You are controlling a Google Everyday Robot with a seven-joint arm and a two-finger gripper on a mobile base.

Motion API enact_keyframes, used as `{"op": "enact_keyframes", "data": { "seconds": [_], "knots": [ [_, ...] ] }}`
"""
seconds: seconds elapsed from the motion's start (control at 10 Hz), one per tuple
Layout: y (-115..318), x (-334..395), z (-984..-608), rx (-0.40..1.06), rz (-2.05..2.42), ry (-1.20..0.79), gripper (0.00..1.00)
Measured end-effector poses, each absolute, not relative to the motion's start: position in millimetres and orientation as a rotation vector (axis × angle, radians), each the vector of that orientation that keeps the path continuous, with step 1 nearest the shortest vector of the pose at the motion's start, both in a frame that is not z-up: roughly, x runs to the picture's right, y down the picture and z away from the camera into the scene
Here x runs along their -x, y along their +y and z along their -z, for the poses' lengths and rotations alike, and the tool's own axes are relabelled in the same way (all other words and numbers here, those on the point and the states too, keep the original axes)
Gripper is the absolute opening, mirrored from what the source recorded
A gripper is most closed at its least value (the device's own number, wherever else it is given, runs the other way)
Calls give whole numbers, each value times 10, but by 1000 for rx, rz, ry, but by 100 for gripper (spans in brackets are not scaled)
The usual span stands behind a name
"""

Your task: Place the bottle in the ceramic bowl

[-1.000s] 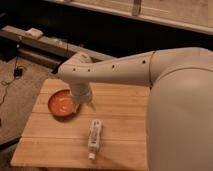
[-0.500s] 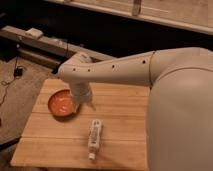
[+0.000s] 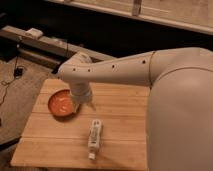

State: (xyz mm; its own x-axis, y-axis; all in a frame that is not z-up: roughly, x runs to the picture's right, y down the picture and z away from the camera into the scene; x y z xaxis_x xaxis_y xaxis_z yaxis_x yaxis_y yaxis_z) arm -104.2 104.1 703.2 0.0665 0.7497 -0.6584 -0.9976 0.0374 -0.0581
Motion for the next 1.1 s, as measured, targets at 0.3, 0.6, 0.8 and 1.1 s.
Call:
{"op": "enact_keyframes", "data": {
  "seconds": [0.3,0.6,0.8,1.1],
  "knots": [
    [1054,1023,-7022,614,-1441,510,65],
    [1105,1008,-7024,617,-1434,518,65],
    [1214,944,-7065,621,-1442,536,65],
    [1491,843,-7257,642,-1470,566,65]
  ]
}}
